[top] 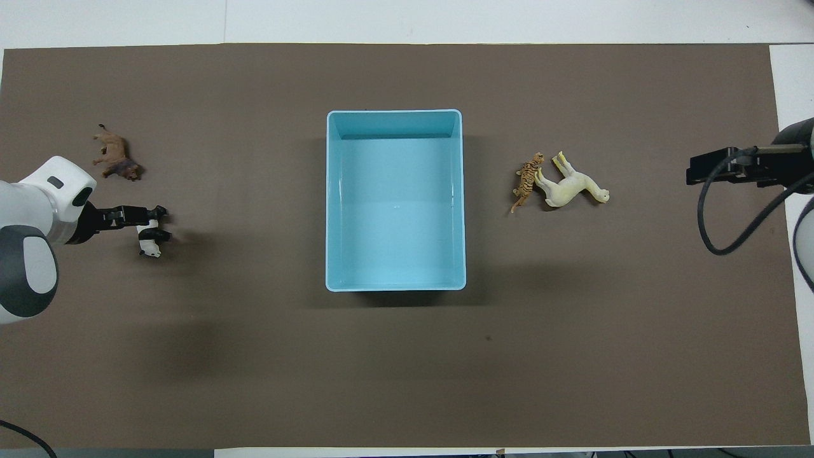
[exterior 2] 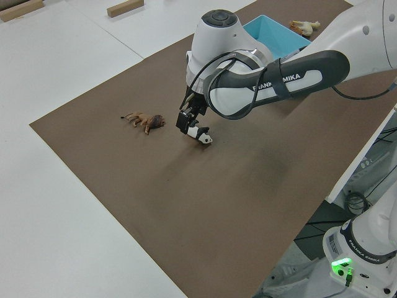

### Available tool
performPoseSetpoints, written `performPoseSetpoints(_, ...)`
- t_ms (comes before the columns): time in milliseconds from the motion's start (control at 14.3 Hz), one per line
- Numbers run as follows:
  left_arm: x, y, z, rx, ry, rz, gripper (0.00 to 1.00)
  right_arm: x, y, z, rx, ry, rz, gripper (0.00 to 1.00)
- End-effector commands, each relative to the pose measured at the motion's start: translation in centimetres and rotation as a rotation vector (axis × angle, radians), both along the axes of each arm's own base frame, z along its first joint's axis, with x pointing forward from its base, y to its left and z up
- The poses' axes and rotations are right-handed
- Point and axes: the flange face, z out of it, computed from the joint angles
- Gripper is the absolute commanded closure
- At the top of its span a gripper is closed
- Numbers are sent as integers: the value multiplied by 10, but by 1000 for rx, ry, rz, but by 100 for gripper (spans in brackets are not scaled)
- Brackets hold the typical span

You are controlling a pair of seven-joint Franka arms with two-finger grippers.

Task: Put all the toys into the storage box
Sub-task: 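Reach the left gripper down and grasp the black-and-white panda, then carry the panda into the box while the right gripper grasps the horse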

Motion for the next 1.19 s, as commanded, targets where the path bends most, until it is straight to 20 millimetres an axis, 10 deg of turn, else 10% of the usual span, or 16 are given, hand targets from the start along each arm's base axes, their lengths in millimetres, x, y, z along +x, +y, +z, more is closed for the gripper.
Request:
performPoseSetpoints(0,-4,-9,-14,-10,-23,69,0,33,31,-50,23,6,-203,0)
performPoseSetpoints(560,-4,-25,-50,-5,0,41,4,63,75,-165,62,97,-722,1)
performPoseSetpoints(770,-1,-21,-46,-8,9,57,95,52,68,-189,62,95,-757,1)
performPoseSetpoints(1120,12,-20,-29,-17,26,70,100,59,64,-211,87,93,-782,1)
